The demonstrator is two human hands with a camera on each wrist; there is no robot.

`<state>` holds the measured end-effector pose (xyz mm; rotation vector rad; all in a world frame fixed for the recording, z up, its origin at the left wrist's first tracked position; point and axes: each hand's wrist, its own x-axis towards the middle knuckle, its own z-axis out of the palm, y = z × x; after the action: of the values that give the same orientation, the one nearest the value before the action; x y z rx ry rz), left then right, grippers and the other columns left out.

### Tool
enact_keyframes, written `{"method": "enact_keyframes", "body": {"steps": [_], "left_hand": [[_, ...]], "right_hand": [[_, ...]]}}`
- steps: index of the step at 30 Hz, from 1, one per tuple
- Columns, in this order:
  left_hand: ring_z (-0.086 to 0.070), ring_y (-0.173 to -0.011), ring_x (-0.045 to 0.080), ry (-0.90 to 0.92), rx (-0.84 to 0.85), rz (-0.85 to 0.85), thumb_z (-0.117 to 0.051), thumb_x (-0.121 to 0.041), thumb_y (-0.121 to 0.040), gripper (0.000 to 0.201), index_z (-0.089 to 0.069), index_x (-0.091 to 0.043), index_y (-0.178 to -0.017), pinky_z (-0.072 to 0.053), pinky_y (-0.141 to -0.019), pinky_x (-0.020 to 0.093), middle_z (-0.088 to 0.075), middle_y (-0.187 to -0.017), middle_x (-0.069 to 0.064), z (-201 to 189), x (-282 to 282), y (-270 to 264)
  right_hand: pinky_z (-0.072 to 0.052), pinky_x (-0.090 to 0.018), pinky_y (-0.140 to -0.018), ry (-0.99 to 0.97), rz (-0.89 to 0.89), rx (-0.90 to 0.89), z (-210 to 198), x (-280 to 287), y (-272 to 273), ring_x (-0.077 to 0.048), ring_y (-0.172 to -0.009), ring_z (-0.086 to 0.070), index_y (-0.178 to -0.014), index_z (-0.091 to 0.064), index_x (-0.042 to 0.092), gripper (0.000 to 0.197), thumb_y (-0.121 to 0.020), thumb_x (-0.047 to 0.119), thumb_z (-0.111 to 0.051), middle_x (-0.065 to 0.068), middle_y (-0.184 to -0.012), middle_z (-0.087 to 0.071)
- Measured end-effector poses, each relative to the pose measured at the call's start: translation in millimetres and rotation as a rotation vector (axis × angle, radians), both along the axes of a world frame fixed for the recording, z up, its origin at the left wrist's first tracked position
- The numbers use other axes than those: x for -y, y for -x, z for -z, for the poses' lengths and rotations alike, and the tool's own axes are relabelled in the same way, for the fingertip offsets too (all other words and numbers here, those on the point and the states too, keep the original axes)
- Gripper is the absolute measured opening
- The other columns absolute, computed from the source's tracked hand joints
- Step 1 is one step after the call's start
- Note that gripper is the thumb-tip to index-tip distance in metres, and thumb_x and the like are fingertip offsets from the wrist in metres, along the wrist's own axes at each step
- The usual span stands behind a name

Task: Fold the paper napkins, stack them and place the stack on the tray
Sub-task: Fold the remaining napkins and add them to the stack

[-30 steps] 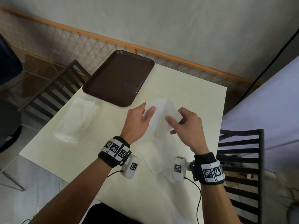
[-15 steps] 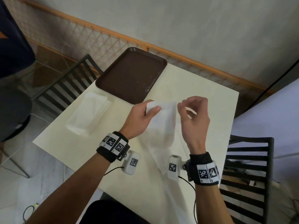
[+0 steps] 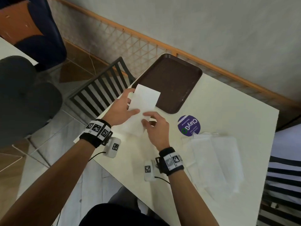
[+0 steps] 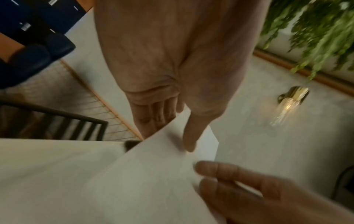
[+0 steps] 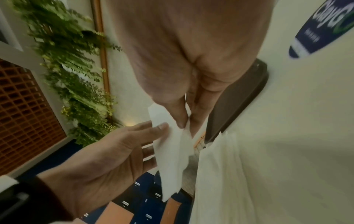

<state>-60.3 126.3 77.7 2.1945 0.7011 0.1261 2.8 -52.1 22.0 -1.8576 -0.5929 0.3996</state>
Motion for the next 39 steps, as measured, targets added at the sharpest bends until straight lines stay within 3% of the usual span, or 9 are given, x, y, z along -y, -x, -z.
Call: {"method": "enact_keyframes", "body": {"steps": [6, 10, 15, 20, 23, 26, 29, 32, 39], "left_hand": [[-0.059, -0.118, 0.03, -0.069, -0.127, 0.001, -0.071, -0.01, -0.098, 0.07, -0.029, -0.036, -0.149, -0.052, -0.099, 0.048, -0.062, -0.124, 0.012, 45.3, -52.2, 21.2], [-0.063, -0.117, 0.03, -0.157, -0.211, 0.084, -0.069, -0.002, -0.096, 0.065, -0.035, -0.03, -0.144, -0.051, -0.092, 0.041, -0.066, -0.121, 0.017, 76.3, -61.5, 22.4], [-0.058, -0.123, 0.036, -0.283, -0.27, 0.104, -0.069, -0.004, -0.094, 0.063, -0.038, -0.023, -0.145, -0.054, -0.099, 0.05, -0.057, -0.134, 0.015, 85.8, -57.2, 18.0], [-0.03, -0.148, 0.035, -0.364, -0.139, 0.053, -0.072, -0.021, -0.096, 0.062, -0.044, -0.024, -0.151, -0.038, -0.117, 0.052, -0.031, -0.161, 0.01, 76.1, -15.4, 24.9], [-0.046, -0.135, 0.025, -0.186, 0.009, 0.098, -0.072, -0.021, -0.098, 0.051, -0.051, -0.026, -0.145, -0.04, -0.112, 0.037, -0.047, -0.149, 0.003, 75.3, 31.9, 38.2], [-0.058, -0.121, 0.02, -0.06, 0.05, 0.192, -0.072, -0.023, -0.098, 0.04, -0.059, -0.027, -0.135, -0.047, -0.107, 0.037, -0.06, -0.131, -0.002, 86.8, 81.0, 49.3], [-0.06, -0.111, 0.007, -0.004, 0.025, 0.234, -0.071, -0.024, -0.098, 0.027, -0.065, -0.029, -0.124, -0.051, -0.1, 0.03, -0.065, -0.119, -0.008, 102.4, 126.4, 52.9], [-0.063, -0.111, 0.006, 0.041, 0.023, 0.25, -0.072, -0.022, -0.097, 0.022, -0.068, -0.027, -0.118, -0.051, -0.096, 0.027, -0.068, -0.115, -0.007, 114.7, 164.8, 50.1], [-0.064, -0.112, 0.007, 0.056, 0.028, 0.224, -0.072, -0.02, -0.096, 0.021, -0.07, -0.026, -0.117, -0.052, -0.096, 0.028, -0.068, -0.113, -0.007, 118.5, 205.6, 39.2]], "right_hand": [[-0.057, -0.035, -0.101, 0.275, -0.032, -0.104, 24.1, -77.4, 16.0, -0.021, -0.101, -0.072, -0.124, -0.069, 0.016, 0.031, -0.096, 0.02, -0.082, 0.002, -0.118, -0.069], [-0.049, -0.033, -0.103, 0.407, -0.058, -0.071, 38.5, -95.6, 30.0, -0.03, -0.12, -0.065, -0.128, -0.065, 0.011, 0.032, -0.099, 0.02, -0.076, -0.009, -0.126, -0.07], [-0.049, -0.042, -0.104, 0.428, -0.059, -0.008, 23.7, -91.0, 29.5, -0.033, -0.121, -0.061, -0.132, -0.061, 0.016, 0.034, -0.101, 0.021, -0.073, -0.011, -0.128, -0.063], [-0.052, -0.041, -0.1, 0.385, 0.123, 0.125, -11.6, -25.3, 7.6, -0.026, -0.116, -0.064, -0.13, -0.063, 0.023, 0.029, -0.103, 0.029, -0.07, -0.005, -0.132, -0.062], [-0.058, -0.044, -0.093, 0.44, 0.199, 0.196, -18.2, 43.2, -21.2, -0.028, -0.11, -0.067, -0.128, -0.064, 0.022, 0.03, -0.1, 0.029, -0.072, -0.007, -0.125, -0.066], [-0.058, -0.048, -0.091, 0.607, 0.227, 0.226, -13.4, 124.5, -53.3, -0.04, -0.111, -0.067, -0.129, -0.067, 0.02, 0.037, -0.094, 0.02, -0.076, -0.013, -0.124, -0.067], [-0.052, -0.052, -0.103, 0.836, 0.039, 0.249, -3.1, 191.6, -94.0, -0.039, -0.125, -0.06, -0.132, -0.062, 0.026, 0.044, -0.091, 0.016, -0.075, -0.008, -0.135, -0.063], [-0.042, -0.049, -0.114, 1.063, -0.266, 0.224, 4.7, 226.6, -131.3, -0.029, -0.138, -0.052, -0.138, -0.056, 0.037, 0.059, -0.087, 0.03, -0.085, 0.005, -0.145, -0.056], [-0.041, -0.05, -0.107, 1.184, -0.404, 0.429, 21.4, 232.4, -155.0, -0.028, -0.128, -0.048, -0.145, -0.045, 0.041, 0.09, -0.071, 0.056, -0.093, 0.002, -0.135, -0.053]]}}
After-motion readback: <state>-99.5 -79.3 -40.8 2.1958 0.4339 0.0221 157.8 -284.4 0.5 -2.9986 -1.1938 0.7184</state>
